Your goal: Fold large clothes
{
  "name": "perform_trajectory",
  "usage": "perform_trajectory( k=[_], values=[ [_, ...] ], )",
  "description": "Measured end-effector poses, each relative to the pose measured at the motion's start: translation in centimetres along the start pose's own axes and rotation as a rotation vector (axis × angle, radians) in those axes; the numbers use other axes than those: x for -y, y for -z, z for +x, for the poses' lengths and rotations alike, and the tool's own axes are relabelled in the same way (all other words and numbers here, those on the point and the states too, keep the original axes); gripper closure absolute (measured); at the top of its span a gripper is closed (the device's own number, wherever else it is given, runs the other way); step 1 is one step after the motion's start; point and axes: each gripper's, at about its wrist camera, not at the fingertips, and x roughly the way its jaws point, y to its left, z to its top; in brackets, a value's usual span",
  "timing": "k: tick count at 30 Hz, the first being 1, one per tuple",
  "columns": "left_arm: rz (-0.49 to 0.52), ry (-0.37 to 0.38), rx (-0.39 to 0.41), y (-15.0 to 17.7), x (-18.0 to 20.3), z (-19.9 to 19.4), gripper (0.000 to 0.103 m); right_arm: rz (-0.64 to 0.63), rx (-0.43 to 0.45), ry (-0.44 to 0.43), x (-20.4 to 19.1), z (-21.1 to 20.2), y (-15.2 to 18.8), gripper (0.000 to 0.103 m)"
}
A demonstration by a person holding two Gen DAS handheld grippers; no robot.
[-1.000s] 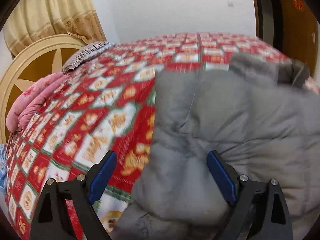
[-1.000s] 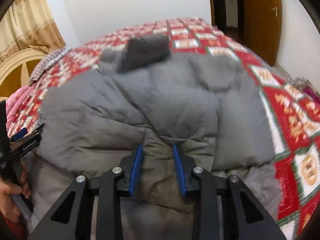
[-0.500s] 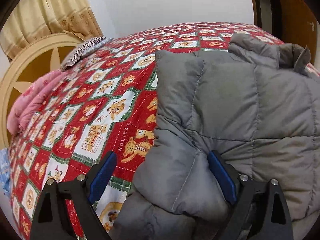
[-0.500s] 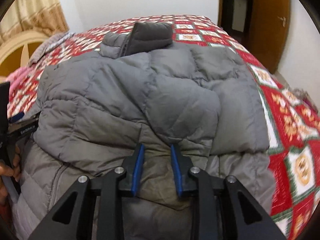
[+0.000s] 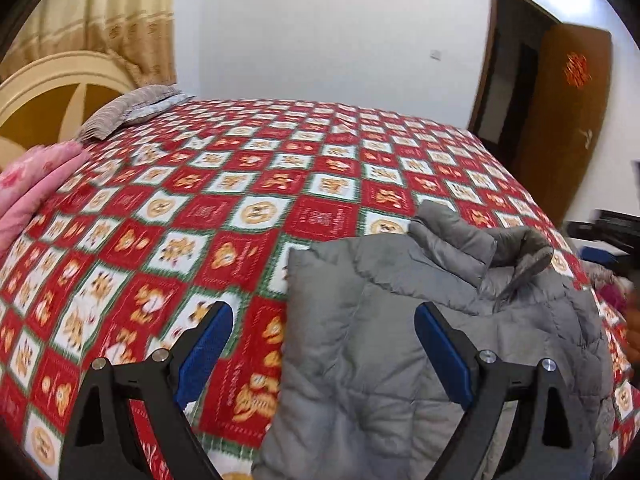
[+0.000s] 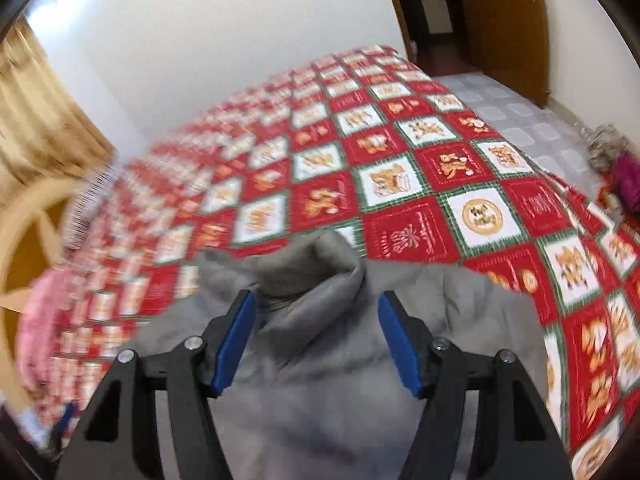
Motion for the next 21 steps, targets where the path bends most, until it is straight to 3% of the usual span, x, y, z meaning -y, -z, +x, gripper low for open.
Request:
perform_trajectory(
  k=[1, 3, 5, 9, 10, 13, 19, 21],
  values=[
    [0.012, -0.005, 0.000, -0.2, 0.2, 0.2, 0.010, -0.005, -0.025, 0.045, 0.0, 1.9, -0.2, 0.036],
    [0.050, -0.016, 0.006, -0.9, 0.8, 0.7, 0.010, 0.014, -0.076, 0.055, 1.2, 3.5, 0.4, 0.043],
    [0.069, -0.013, 0.012, -1.4, 1.0, 1.2, 0.010, 0.073, -0.113, 0.018, 2.9, 4.0, 2.3, 0.082],
    [0.074, 0.020, 0.018, -2.7, 2.4, 2.5, 0.010, 0.065, -0.068, 0.027, 5.5, 3.1, 6.3, 0.083],
    [0.087, 0.034, 0.013, -3.1, 3.5, 3.1, 0.010, 0.049, -0.056, 0.029, 6.6, 3.7, 7.6, 0.087],
    [0.152, 0.064, 0.003, -3.8, 7.0, 4.4, 0.010, 0.107, 0.043, -0.111, 9.3, 3.5, 9.4, 0.091],
    [0.208, 0.126, -0.028, -5.5, 15.1, 7.5, 0.010, 0.146, 0.060, -0.161, 10.4, 3.0, 9.4, 0.091],
    [0.279, 0.107, -0.038, -5.6, 18.3, 8.6, 0.010, 0.152, 0.064, -0.171, 10.6, 2.8, 9.6, 0.091]
  ],
)
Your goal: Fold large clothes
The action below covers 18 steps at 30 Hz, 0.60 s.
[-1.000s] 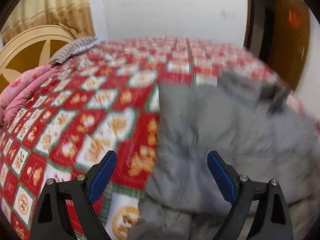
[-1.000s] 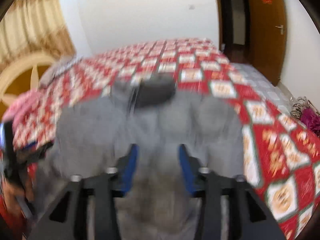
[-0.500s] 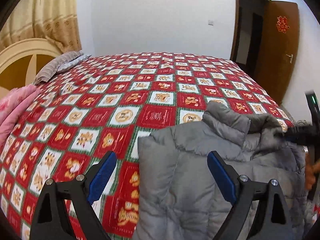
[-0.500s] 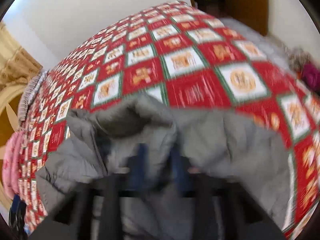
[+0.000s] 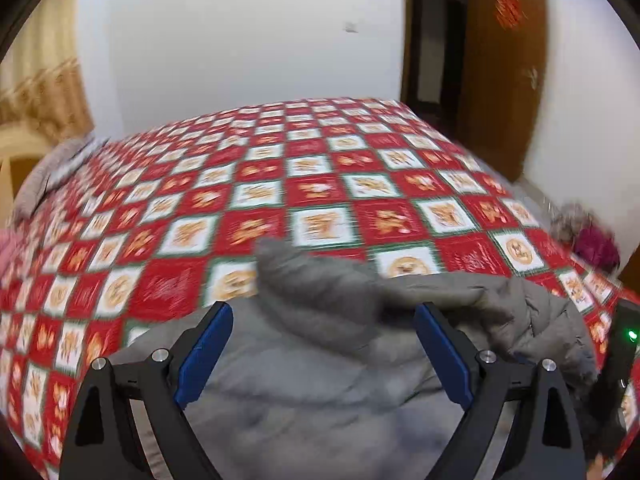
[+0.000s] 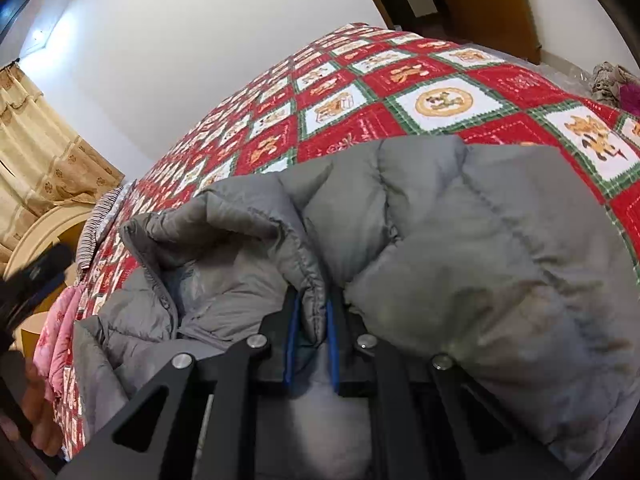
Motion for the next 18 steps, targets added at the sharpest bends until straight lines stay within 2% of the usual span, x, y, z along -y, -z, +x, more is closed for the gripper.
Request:
perform_trajectory(
  k=[2, 3, 4, 5, 6, 7, 8, 9, 10, 12, 13, 16, 18],
  values=[
    [0.125, -0.112, -0.006, -0.4, 3.3, 1.9, 0.010, 0.004, 0.002, -0.008, 0.1, -0.1, -0.1, 0.091],
    [0.194, -0.229, 0.018, -0.5, 4.8, 3.2, 0.010, 0.006, 0.003, -0.011, 0.0, 0.0, -0.1, 0.091],
    [0.232, -0.310, 0.035, -0.6, 5.3, 4.2, 0.010, 0.010, 0.005, -0.017, 0.2, -0.2, -0.2, 0.091],
    [0.242, -0.364, 0.037, -0.8, 5.3, 5.1, 0.010, 0.012, 0.006, -0.021, 0.3, -0.3, -0.1, 0.091],
    [0.220, -0.394, 0.024, -1.1, 4.6, 5.8, 0.019, 0.015, 0.007, -0.025, 0.5, -0.5, 0.2, 0.091],
    [0.157, -0.399, 0.003, -1.4, 3.1, 6.1, 0.046, 0.016, 0.007, -0.025, 0.1, 0.1, 0.3, 0.091],
    [0.073, -0.370, -0.027, -1.4, 1.1, 6.1, 0.062, 0.016, 0.006, -0.026, 0.3, 0.0, 0.3, 0.091],
    [-0.001, -0.340, -0.066, -1.2, -0.6, 6.1, 0.089, 0.016, 0.007, -0.025, 0.3, 0.0, 0.2, 0.091],
    [-0.070, -0.309, -0.115, -0.5, -2.6, 6.2, 0.095, 0.016, 0.007, -0.025, 0.3, -0.1, 0.2, 0.091],
    [-0.145, -0.296, -0.130, 1.1, -4.9, 5.4, 0.095, 0.015, 0.007, -0.025, 0.3, -0.1, 0.2, 0.091],
    [-0.180, -0.296, -0.134, 2.4, -6.1, 4.7, 0.099, 0.015, 0.007, -0.024, 0.4, -0.2, 0.2, 0.091],
    [-0.323, -0.239, -0.165, 6.4, -8.4, 3.5, 0.101, 0.015, 0.007, -0.024, 0.4, -0.1, 0.2, 0.091],
    [-0.387, -0.204, -0.193, 8.7, -9.0, 4.2, 0.101, 0.013, 0.008, -0.024, 0.4, -0.1, 0.2, 0.091]
  ],
)
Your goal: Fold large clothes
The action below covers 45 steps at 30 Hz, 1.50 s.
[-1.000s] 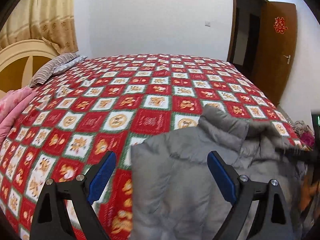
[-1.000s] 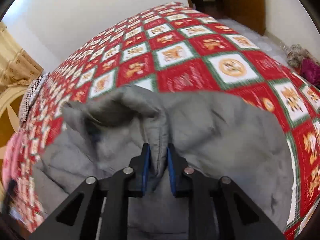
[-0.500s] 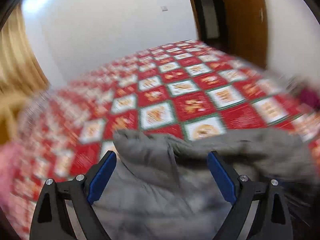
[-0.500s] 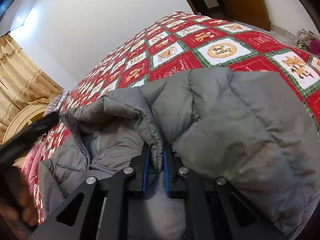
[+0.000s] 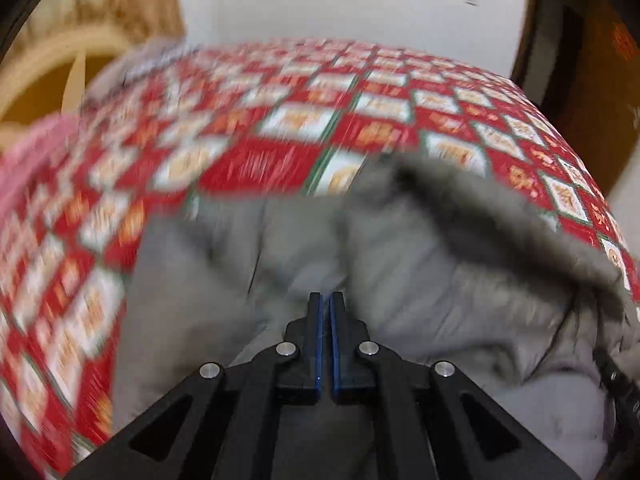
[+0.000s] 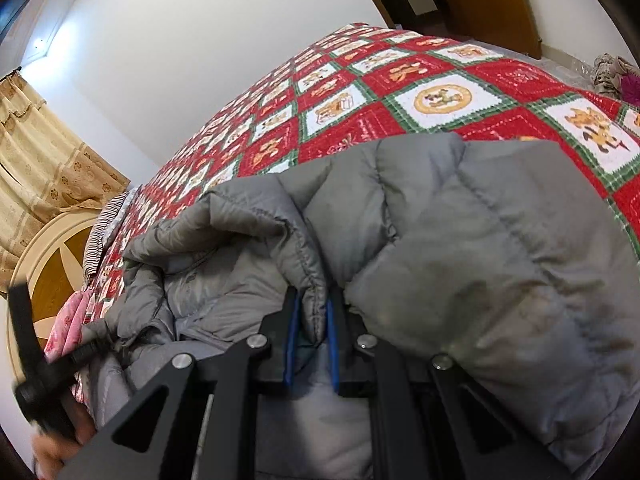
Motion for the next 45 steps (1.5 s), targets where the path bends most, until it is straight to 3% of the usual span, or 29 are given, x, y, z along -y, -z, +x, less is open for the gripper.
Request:
perform_trajectory(
  k=[5, 9, 11, 12, 13, 14, 17, 18, 19, 20, 21, 25, 27, 29, 32, 35, 37, 39, 41, 43, 45],
  values=[
    [-0.047, 0.038, 0.053, 1.8, 0.0, 0.3, 0.100, -0.006, 0.001, 0.010, -0.2, 0.1, 0.1, 0.091],
    [-0.147, 0.272, 0.087, 0.6, -1.9, -2.8, 0.100, -0.008, 0.002, 0.011, -0.3, 0.1, 0.1, 0.091],
    [-0.140, 0.290, 0.132, -1.1, -2.1, -4.2, 0.094, -0.007, 0.003, 0.009, -0.2, 0.1, 0.1, 0.091],
    [-0.121, 0.290, 0.157, -2.2, -1.7, -4.5, 0.064, -0.007, 0.003, 0.009, -0.3, 0.1, 0.2, 0.091],
    [-0.092, 0.279, 0.166, -3.3, -1.1, -4.3, 0.014, -0.007, 0.003, 0.009, -0.3, 0.1, 0.2, 0.091],
    [-0.067, 0.277, 0.161, -4.3, -0.5, -3.7, 0.000, -0.006, 0.003, 0.008, -0.2, 0.1, 0.1, 0.091],
    [-0.040, 0.289, 0.077, -5.6, 1.2, -1.1, 0.001, -0.005, 0.004, 0.006, -0.3, 0.1, 0.1, 0.091],
    [-0.046, 0.355, 0.048, -5.8, 1.7, -0.4, 0.011, -0.006, 0.004, 0.008, -0.3, 0.1, 0.2, 0.091],
    [-0.062, 0.396, 0.038, -5.7, 2.0, 0.1, 0.056, -0.005, 0.004, 0.007, -0.3, 0.1, 0.2, 0.091],
    [-0.072, 0.390, 0.003, -5.5, 2.2, 0.9, 0.083, -0.005, 0.004, 0.007, -0.3, 0.1, 0.2, 0.091],
    [-0.078, 0.392, -0.036, -5.2, 2.3, 1.4, 0.099, -0.005, 0.004, 0.007, -0.3, 0.1, 0.1, 0.091],
    [-0.057, 0.358, 0.034, -2.7, 2.1, 0.0, 0.099, -0.004, 0.004, 0.006, -0.2, 0.1, 0.2, 0.091],
    [-0.086, 0.337, 0.059, -0.8, 1.0, -0.9, 0.099, -0.005, 0.004, 0.006, -0.3, 0.0, 0.2, 0.091],
    [-0.145, 0.269, 0.072, 0.8, -1.0, 0.2, 0.099, -0.005, 0.004, 0.006, -0.4, 0.1, 0.2, 0.091],
    [-0.256, 0.322, 0.054, 1.1, -2.7, 1.9, 0.097, -0.010, 0.005, 0.012, -0.5, 0.1, 0.2, 0.091],
    [-0.200, 0.257, 0.077, 0.9, -1.5, 1.6, 0.097, -0.013, 0.003, 0.021, -0.6, 0.0, 0.2, 0.090],
    [-0.222, 0.284, 0.080, 1.0, -2.0, 1.7, 0.097, 0.000, -0.009, 0.055, -0.9, -1.0, 0.1, 0.088],
    [-0.246, 0.311, 0.084, 1.1, -2.4, 1.9, 0.097, -0.018, 0.072, 0.120, -2.1, -3.7, -0.1, 0.079],
    [-0.240, 0.303, 0.089, 1.1, -2.2, 1.8, 0.097, -0.088, 0.186, 0.163, -4.6, -6.0, -1.2, 0.078],
    [-0.228, 0.285, 0.096, 1.2, -2.0, 1.6, 0.097, -0.144, 0.224, 0.160, -6.8, -6.4, -3.0, 0.074],
    [-0.225, 0.284, 0.098, 1.3, -2.0, 1.5, 0.097, -0.148, 0.200, 0.121, -8.5, -4.7, -5.5, 0.064]
  ],
)
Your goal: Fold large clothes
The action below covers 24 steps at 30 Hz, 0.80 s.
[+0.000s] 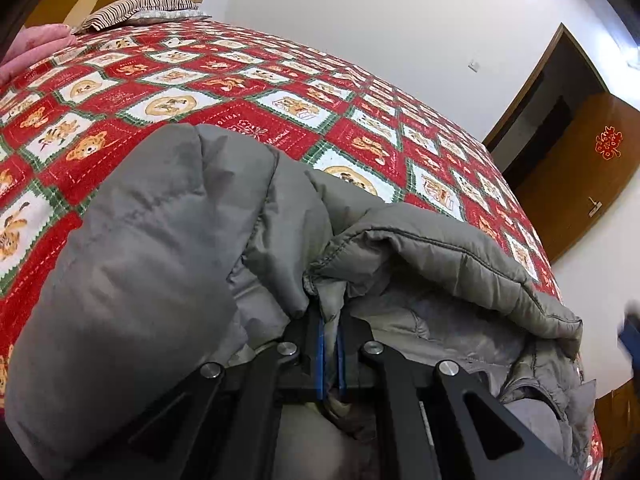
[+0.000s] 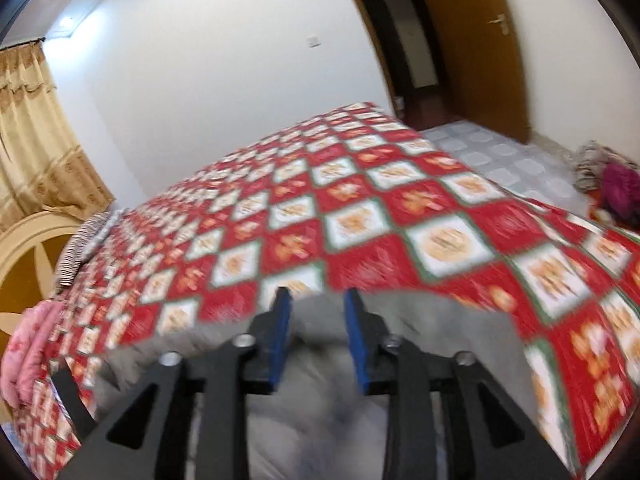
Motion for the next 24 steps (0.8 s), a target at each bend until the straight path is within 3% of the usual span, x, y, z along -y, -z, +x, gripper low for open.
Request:
perform_trajectory(
  k=[3, 6, 8, 13, 16, 18, 21, 24],
  values=[
    [-0.004, 0.008, 0.000, 0.0, 0.1, 0.0, 0.097, 0.022, -0.105, 0.001, -1.2, 5.4, -1.0, 0.063],
    [-0.022, 0.030, -0.003, -0.1, -0.3, 0.1, 0.097, -0.036, -0.359, 0.019, -1.1, 10.6, 3.1, 0.064],
    [-0.033, 0.051, -0.006, -0.1, -0.5, 0.1, 0.097, -0.218, -0.253, 0.046, -2.2, 9.7, 6.2, 0.067],
    [-0.079, 0.119, -0.028, -0.5, -1.4, -1.6, 0.097, -0.275, -0.223, 0.093, -3.2, 9.8, 7.1, 0.066],
    [0.051, 0.102, 0.048, -1.1, 0.0, -6.4, 0.097, -0.259, -0.211, 0.076, -2.9, 9.6, 7.2, 0.067],
    [0.143, 0.132, 0.079, -2.0, 2.3, -8.2, 0.096, -0.259, -0.206, 0.075, -2.8, 9.5, 6.9, 0.067],
    [0.277, 0.153, 0.093, -4.8, 7.3, -8.6, 0.096, -0.272, -0.202, 0.074, -2.6, 9.3, 6.9, 0.067],
    [0.227, 0.153, 0.074, -7.5, 9.7, -8.5, 0.096, -0.263, -0.197, 0.065, -2.4, 9.2, 6.9, 0.067]
  ],
)
